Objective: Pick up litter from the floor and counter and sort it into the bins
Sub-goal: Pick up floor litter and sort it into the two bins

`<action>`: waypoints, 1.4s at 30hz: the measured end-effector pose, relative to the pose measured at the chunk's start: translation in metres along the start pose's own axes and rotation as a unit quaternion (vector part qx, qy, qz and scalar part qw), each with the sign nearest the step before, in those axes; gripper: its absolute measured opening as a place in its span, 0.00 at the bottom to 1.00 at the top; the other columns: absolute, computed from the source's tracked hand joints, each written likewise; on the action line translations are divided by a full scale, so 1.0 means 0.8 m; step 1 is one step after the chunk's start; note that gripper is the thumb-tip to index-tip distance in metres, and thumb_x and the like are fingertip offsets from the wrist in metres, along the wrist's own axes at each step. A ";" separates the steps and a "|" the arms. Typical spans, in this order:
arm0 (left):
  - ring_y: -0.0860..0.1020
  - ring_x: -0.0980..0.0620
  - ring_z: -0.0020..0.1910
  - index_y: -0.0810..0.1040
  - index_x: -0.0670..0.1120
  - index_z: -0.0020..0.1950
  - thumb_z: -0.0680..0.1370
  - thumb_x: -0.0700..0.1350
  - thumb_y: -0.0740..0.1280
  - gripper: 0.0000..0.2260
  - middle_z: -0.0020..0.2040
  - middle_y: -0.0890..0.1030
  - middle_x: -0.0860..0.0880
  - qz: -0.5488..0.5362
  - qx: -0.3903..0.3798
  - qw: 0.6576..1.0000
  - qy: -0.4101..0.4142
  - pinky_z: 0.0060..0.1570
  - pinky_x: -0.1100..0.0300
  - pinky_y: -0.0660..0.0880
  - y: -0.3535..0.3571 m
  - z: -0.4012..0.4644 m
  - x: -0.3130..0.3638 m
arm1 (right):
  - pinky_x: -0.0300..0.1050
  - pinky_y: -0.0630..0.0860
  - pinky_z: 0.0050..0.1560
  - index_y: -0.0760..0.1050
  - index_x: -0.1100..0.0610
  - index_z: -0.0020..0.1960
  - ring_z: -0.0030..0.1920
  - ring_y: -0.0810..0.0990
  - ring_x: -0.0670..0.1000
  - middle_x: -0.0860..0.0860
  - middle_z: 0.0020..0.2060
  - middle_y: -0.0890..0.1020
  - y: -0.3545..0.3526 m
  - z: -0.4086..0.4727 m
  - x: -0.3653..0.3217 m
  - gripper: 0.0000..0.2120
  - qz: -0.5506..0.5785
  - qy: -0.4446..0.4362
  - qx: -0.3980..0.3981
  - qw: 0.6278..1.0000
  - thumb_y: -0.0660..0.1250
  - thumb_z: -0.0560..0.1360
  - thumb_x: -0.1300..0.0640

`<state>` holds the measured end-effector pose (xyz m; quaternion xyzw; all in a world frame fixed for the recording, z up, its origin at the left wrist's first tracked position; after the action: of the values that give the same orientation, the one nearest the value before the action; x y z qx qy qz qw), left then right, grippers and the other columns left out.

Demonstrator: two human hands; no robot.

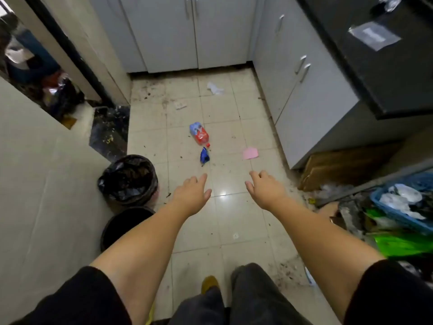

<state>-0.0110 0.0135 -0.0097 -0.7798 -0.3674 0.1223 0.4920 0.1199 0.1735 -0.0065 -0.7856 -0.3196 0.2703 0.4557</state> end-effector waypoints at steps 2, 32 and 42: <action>0.71 0.40 0.63 0.54 0.48 0.76 0.81 0.55 0.53 0.25 0.67 0.71 0.40 -0.001 -0.012 1.000 -0.002 0.58 0.46 0.73 -0.007 0.013 -0.001 | 0.55 0.74 0.55 0.61 0.55 0.71 0.60 0.74 0.61 0.58 0.65 0.70 -0.006 0.013 0.006 0.22 0.000 0.011 -0.010 1.000 0.48 0.82 0.46; 0.73 0.41 0.59 0.59 0.49 0.73 0.80 0.53 0.57 0.22 0.63 0.72 0.41 -0.076 -0.070 0.988 -0.112 0.57 0.44 0.75 0.217 0.684 -0.088 | 0.52 0.74 0.53 0.56 0.54 0.74 0.62 0.73 0.61 0.59 0.67 0.68 0.242 0.682 0.186 0.24 -0.034 0.029 -0.118 0.992 0.50 0.81 0.47; 0.64 0.40 0.68 0.54 0.48 0.76 0.80 0.52 0.58 0.26 0.72 0.61 0.40 -0.059 -0.007 0.984 -0.169 0.58 0.43 0.72 0.446 0.866 -0.163 | 0.55 0.74 0.56 0.52 0.51 0.75 0.59 0.74 0.63 0.61 0.67 0.66 0.483 0.862 0.239 0.24 -0.004 0.062 -0.071 0.996 0.52 0.81 0.51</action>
<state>-0.3233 0.3047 -0.6748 -0.7283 -0.4917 0.2202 0.4235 -0.1507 0.5444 -0.6779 -0.8299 -0.3125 0.1962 0.4184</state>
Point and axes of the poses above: each hand's wrist, its own z-axis towards the middle knuckle, its own y-axis out of the palm, x = y × z, the point moved 2 cm from there along z, towards the middle knuckle
